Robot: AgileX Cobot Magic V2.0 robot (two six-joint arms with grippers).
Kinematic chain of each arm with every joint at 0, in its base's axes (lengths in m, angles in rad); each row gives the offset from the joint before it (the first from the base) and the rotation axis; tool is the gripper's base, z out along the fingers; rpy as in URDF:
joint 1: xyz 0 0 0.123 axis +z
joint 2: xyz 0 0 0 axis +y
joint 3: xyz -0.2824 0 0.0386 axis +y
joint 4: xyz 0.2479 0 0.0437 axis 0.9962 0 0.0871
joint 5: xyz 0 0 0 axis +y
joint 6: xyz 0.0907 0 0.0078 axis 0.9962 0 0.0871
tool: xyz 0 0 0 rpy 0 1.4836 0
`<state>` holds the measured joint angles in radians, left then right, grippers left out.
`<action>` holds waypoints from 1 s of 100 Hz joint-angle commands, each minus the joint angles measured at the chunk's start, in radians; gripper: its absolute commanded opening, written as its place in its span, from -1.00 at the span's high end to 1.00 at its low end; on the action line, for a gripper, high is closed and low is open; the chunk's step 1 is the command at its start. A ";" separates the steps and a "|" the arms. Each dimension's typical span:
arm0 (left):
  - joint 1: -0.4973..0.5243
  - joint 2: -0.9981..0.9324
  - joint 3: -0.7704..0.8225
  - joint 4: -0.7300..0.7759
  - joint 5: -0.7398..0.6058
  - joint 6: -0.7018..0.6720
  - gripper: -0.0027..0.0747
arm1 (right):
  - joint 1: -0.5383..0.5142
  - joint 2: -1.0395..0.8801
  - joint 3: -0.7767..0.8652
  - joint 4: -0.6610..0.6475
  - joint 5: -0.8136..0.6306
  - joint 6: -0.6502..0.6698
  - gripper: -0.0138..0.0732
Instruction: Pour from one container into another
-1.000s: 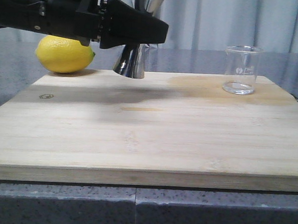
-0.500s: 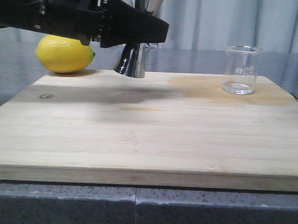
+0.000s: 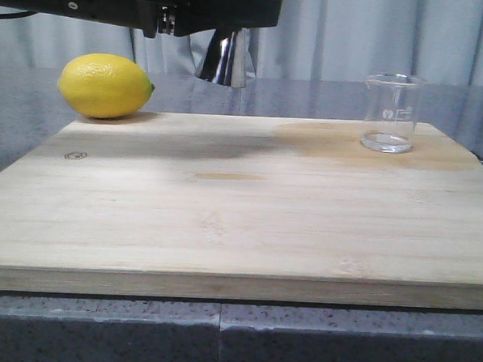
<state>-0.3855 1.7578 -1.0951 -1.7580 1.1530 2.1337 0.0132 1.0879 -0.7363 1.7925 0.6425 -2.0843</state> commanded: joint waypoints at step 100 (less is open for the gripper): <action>0.001 -0.116 -0.097 -0.092 0.115 -0.108 0.98 | -0.003 -0.022 -0.033 0.064 0.017 0.002 -0.52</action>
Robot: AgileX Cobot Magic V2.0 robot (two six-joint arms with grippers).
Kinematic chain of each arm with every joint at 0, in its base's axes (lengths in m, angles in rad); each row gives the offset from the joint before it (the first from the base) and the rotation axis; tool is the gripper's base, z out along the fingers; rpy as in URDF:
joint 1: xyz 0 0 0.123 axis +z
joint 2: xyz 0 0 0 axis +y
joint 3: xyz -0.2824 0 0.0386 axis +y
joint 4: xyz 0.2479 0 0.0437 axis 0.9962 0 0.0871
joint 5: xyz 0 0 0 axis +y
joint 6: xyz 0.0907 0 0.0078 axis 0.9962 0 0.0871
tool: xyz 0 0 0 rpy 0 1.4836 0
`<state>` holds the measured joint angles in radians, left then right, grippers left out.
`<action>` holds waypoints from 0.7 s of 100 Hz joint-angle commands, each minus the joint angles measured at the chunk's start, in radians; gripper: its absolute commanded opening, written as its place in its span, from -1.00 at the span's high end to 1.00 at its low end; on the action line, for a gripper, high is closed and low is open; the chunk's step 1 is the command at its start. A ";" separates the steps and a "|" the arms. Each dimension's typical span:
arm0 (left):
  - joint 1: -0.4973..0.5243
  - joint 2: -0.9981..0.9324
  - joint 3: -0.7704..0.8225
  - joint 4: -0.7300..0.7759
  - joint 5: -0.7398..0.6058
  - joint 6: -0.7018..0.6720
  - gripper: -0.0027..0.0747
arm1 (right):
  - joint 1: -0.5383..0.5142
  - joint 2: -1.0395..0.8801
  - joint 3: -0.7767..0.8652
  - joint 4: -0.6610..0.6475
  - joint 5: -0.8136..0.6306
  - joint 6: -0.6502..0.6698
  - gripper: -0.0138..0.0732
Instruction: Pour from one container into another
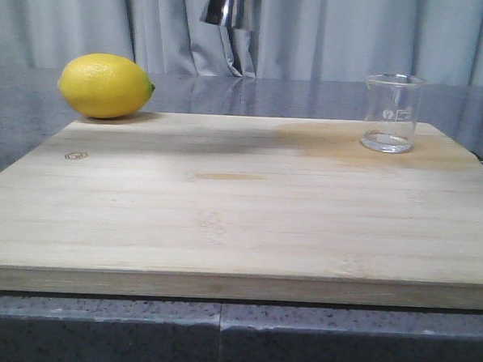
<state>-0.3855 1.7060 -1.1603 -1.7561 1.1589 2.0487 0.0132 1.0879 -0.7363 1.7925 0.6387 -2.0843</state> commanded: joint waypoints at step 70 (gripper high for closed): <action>0.001 -0.155 0.014 -0.094 0.110 -0.049 0.98 | -0.003 -0.022 -0.033 0.064 -0.016 0.002 -0.52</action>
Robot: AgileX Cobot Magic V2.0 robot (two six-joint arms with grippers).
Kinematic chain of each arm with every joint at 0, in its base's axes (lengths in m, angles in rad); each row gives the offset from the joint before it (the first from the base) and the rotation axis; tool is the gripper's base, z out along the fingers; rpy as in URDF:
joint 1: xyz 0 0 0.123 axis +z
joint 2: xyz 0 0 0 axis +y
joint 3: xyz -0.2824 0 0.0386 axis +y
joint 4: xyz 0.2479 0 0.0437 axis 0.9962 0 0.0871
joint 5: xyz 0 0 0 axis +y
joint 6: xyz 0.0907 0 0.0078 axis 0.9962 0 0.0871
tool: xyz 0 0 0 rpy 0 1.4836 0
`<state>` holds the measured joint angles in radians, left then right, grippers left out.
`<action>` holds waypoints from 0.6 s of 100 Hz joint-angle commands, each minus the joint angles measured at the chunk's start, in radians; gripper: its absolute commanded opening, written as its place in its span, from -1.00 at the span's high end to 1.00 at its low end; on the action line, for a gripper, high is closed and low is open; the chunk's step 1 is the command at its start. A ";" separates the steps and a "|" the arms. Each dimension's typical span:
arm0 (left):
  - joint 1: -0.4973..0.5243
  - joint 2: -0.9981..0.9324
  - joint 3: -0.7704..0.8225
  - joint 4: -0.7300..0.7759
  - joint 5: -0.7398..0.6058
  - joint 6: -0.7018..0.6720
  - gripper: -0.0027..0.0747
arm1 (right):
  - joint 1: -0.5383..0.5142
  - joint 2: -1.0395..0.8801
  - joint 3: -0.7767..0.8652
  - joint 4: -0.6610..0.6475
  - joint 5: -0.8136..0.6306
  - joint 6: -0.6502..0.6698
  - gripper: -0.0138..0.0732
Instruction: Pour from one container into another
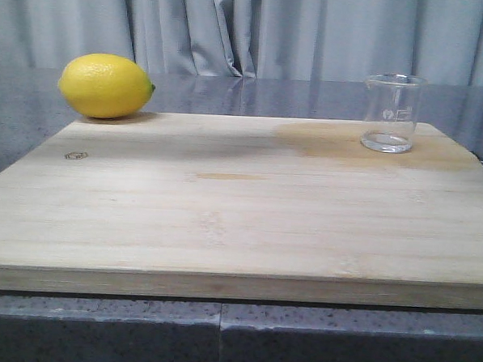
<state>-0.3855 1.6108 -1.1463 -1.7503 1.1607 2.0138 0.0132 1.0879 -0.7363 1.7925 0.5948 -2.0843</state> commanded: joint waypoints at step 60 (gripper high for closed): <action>0.003 -0.080 0.168 -0.100 0.108 0.156 0.98 | -0.003 -0.022 -0.033 0.064 0.026 0.002 -0.52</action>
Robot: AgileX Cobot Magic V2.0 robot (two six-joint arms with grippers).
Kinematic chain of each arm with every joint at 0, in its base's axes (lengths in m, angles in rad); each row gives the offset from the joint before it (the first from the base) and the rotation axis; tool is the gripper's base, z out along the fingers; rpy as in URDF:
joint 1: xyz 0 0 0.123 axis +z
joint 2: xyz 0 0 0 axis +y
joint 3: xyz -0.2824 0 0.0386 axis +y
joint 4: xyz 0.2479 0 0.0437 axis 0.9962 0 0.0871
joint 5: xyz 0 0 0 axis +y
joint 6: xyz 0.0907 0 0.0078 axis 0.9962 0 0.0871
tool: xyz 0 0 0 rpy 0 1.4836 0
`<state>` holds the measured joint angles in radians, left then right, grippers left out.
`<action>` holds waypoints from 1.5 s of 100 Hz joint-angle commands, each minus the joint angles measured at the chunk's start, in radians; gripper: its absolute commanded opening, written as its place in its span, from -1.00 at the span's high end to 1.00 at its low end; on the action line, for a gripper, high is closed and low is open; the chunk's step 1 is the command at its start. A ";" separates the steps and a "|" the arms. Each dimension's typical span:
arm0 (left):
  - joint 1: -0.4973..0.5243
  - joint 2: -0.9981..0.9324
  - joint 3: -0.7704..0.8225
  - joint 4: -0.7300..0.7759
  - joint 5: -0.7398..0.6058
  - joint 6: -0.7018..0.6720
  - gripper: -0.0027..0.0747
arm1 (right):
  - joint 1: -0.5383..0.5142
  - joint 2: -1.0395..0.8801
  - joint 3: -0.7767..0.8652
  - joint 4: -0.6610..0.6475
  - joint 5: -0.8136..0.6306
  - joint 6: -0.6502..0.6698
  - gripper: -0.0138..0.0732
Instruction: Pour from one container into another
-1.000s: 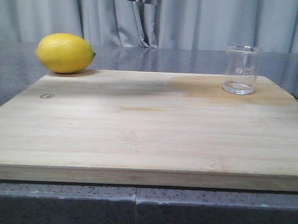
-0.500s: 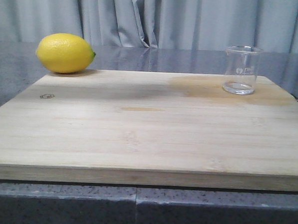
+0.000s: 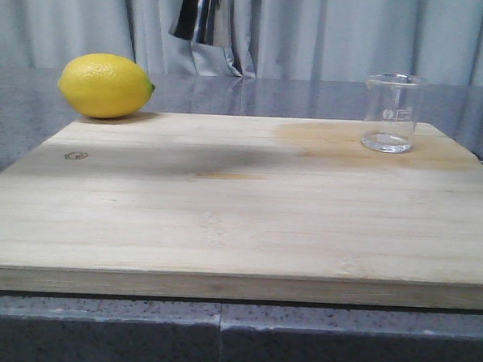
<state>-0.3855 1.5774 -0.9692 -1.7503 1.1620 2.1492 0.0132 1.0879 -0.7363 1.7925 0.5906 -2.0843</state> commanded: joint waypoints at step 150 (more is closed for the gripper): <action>-0.016 0.162 -0.076 -0.100 0.105 0.107 0.98 | -0.003 -0.020 -0.033 0.064 0.008 0.002 -0.52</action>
<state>-0.3876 1.7785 -1.0173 -1.7564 1.1521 2.2521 0.0132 1.0879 -0.7363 1.7925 0.5727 -2.0843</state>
